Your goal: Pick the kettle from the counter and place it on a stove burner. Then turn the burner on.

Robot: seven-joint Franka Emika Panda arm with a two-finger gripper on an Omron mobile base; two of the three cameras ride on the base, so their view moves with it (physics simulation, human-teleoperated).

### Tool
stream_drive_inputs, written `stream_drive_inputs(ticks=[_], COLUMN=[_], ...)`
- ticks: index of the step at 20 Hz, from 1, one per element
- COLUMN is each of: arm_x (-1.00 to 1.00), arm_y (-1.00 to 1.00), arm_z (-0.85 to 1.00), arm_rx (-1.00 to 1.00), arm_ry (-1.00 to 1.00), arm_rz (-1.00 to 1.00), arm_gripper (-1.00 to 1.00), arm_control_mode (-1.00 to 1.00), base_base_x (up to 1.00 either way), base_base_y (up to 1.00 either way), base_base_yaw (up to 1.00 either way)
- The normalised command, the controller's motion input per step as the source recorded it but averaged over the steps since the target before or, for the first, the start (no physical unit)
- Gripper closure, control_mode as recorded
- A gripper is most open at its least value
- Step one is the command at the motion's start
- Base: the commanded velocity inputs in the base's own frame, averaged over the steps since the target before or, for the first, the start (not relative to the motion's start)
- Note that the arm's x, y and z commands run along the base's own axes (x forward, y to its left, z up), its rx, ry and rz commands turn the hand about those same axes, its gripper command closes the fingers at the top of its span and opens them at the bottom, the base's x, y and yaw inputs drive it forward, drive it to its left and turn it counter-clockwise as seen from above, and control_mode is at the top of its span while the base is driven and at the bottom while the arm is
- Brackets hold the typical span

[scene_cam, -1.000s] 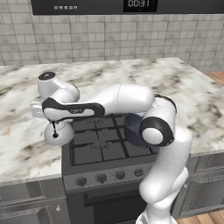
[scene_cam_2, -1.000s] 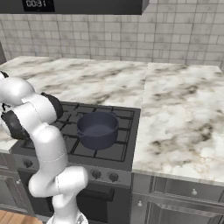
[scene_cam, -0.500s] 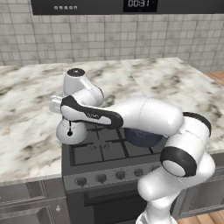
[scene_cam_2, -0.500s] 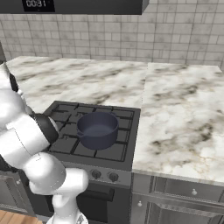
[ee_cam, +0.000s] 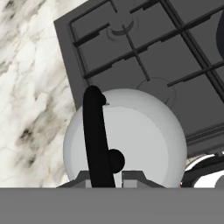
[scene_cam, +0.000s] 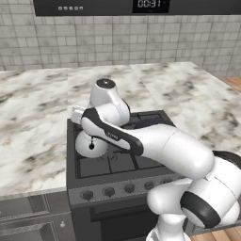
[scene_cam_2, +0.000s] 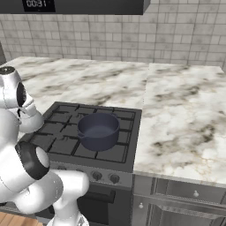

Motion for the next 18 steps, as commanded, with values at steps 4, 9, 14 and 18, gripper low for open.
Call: stream_drive_inputs(ticks=[4,9,14,18], arm_x=[0.02,0.14,0.18,0.13], arm_y=[-0.13,-0.12,-0.17,-0.24], arm_z=[0.02,0.02,0.0,0.0], arm_rx=[0.0,0.0,0.0,-0.02], arm_ry=[0.0,0.07,0.11,0.13], arm_rz=[0.0,-0.01,-0.03,-0.04], arm_gripper=[1.0,1.0,1.0,1.0], arm_control_mode=[-1.0,-1.0,-1.0,-1.0], base_base_x=[0.0,0.0,0.0,0.0], base_base_y=[0.0,0.0,0.0,0.0], base_base_yaw=[0.0,0.0,0.0,0.0])
